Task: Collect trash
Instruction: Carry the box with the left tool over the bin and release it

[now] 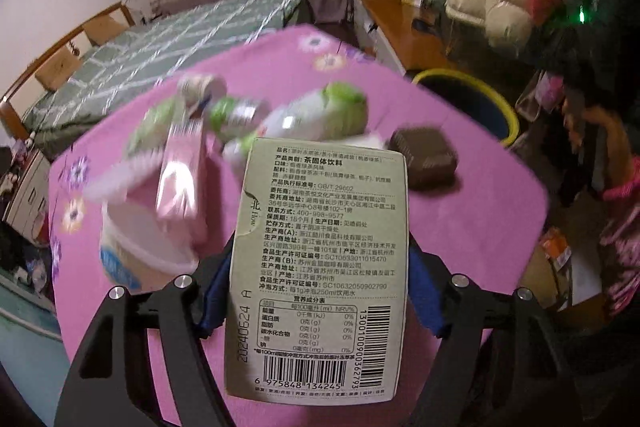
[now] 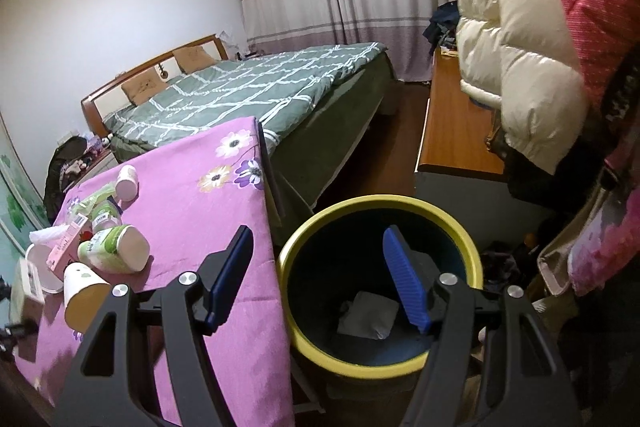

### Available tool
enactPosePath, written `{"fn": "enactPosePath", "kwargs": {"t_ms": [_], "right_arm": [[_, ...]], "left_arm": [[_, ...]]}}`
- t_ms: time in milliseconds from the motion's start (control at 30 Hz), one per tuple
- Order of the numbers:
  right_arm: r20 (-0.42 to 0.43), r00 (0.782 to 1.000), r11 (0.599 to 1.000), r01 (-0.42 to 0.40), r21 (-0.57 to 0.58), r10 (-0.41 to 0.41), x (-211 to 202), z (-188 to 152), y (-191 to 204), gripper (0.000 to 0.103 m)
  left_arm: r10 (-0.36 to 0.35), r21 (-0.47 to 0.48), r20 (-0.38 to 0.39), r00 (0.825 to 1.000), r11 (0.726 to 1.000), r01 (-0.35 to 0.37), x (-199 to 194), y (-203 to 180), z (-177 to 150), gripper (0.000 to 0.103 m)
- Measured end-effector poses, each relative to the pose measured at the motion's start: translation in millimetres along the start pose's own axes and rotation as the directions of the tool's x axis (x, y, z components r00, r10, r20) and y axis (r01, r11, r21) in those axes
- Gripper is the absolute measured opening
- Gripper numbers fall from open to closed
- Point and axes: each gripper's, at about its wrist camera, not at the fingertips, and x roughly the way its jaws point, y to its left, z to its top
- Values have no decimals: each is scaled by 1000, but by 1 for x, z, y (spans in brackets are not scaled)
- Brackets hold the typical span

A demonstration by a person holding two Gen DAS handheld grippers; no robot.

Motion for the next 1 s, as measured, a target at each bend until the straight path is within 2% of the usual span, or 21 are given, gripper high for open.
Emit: {"fn": "enactPosePath", "kwargs": {"t_ms": [200, 300, 533, 633, 900, 1000], "right_arm": [[24, 1000, 1000, 16, 23, -17, -23, -7, -20, 65], [31, 999, 999, 28, 37, -29, -31, -10, -31, 65], [48, 996, 996, 67, 65, -70, -46, -15, -56, 65], [48, 996, 994, 78, 77, -81, -51, -18, -65, 65], [31, 993, 987, 109, 119, -114, -58, -30, -87, 65], [26, 992, 985, 115, 125, -120, -59, -31, -89, 65]], "left_arm": [[-57, 77, 46, 997, 996, 53, 10, -37, 58, 73], [-95, 113, 48, 994, 990, 89, 32, -63, 96, 73], [-181, 129, 27, 983, 976, 176, 97, -130, 164, 73], [-223, 112, -1, 975, 969, 222, 131, -156, 188, 73], [-225, 126, -24, 974, 966, 226, 193, -209, 222, 74], [-218, 123, -9, 976, 968, 218, 196, -214, 225, 96]]}}
